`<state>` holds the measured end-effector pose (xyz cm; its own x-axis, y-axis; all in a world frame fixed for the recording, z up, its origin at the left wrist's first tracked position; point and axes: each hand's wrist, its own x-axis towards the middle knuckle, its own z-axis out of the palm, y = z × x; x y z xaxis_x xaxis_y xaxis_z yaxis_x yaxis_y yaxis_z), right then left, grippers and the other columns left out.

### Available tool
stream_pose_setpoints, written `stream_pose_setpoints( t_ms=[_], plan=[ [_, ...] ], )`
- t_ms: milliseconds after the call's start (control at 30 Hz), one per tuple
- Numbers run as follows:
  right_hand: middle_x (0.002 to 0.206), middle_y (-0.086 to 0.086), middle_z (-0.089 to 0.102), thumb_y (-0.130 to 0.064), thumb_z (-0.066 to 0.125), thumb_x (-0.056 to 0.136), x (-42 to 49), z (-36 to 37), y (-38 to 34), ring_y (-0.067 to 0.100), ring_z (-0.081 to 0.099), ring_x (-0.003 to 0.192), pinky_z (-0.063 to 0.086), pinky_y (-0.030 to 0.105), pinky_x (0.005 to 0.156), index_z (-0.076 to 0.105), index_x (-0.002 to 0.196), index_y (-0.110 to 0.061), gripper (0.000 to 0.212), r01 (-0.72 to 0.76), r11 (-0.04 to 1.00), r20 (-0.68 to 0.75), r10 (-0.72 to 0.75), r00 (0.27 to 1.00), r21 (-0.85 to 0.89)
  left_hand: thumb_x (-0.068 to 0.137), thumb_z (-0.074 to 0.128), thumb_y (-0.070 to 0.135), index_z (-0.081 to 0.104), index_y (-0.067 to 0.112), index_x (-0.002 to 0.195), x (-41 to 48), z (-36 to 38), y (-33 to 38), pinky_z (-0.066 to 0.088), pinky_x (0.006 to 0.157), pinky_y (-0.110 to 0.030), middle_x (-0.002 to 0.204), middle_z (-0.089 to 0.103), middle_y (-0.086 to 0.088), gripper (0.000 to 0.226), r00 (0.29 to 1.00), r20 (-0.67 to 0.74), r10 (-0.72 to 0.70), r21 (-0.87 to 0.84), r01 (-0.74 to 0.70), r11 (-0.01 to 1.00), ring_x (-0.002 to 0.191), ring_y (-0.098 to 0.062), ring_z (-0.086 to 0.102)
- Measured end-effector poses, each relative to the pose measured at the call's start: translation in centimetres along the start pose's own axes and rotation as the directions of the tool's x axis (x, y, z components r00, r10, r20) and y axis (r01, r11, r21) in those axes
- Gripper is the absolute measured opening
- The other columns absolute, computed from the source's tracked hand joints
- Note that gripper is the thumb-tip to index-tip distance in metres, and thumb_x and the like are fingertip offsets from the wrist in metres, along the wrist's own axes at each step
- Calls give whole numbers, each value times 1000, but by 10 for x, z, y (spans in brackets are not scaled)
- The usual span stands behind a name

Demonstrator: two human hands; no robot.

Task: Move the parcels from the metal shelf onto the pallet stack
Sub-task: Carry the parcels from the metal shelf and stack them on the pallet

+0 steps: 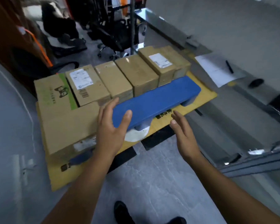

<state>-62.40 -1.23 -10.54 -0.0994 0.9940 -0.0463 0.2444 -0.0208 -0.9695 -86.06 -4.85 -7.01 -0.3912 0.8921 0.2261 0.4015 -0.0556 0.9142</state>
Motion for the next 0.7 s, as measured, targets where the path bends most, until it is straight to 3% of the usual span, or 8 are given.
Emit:
stream_pose_setpoints(
  t_ms=[67,133,233,333,433,533,600,700],
  plan=[
    [160,-17,46,-63,52,101,-16,-52,0,-15,44,137,40,8,103,40,160,-34,67,16,1000,-90,-15,996,3,90,53,69,49,43,144,-16,53,25,27,104,-3,138,39,42,60,989,138,52,-36,-47,998,136,14,38],
    [160,-18,45,-62,51,98,-39,-111,6,-16,43,137,40,7,101,40,159,-35,67,18,1000,-190,-18,982,-5,90,52,71,48,44,145,-39,107,52,29,99,0,138,38,45,62,963,255,93,-80,-74,994,133,21,35],
    [162,-14,45,-61,50,95,-86,-206,22,2,42,147,38,24,113,39,160,-35,71,-6,999,-360,-8,933,-38,89,50,73,47,43,147,-82,190,95,29,103,-8,145,43,32,65,899,408,158,-138,-110,984,135,18,36],
    [162,-8,45,-59,52,97,-150,-299,43,9,41,149,35,40,124,40,160,-29,70,-61,996,-524,18,852,-64,89,51,72,46,50,145,-138,270,143,30,103,-12,153,41,21,60,806,560,190,-212,-82,974,138,9,38],
    [163,-5,44,-60,54,98,-221,-379,63,12,41,150,35,46,124,41,160,-26,72,-143,986,-697,45,716,-84,92,55,67,44,56,140,-203,345,188,33,105,-19,152,42,20,50,694,674,254,-282,-75,956,133,9,39],
    [161,-7,46,-60,56,101,-300,-440,79,11,44,147,37,45,123,43,159,-27,68,-227,973,-830,96,549,-38,95,58,63,46,51,140,-272,408,230,30,99,-2,152,44,16,48,546,769,332,-348,-78,934,123,25,39],
    [160,-11,47,-69,53,92,-354,-468,85,8,43,147,37,41,122,44,157,-31,76,-257,966,-885,115,452,-6,95,60,60,49,46,140,-319,441,257,28,98,3,150,48,14,49,446,808,385,-395,-76,916,125,26,38],
    [159,-15,45,-78,48,84,-429,-500,93,5,41,147,36,40,123,43,157,-34,85,-283,958,-951,122,285,38,86,56,70,50,46,140,-388,481,293,32,111,-15,150,49,16,60,289,852,437,-440,-60,896,134,9,43]
  ],
)
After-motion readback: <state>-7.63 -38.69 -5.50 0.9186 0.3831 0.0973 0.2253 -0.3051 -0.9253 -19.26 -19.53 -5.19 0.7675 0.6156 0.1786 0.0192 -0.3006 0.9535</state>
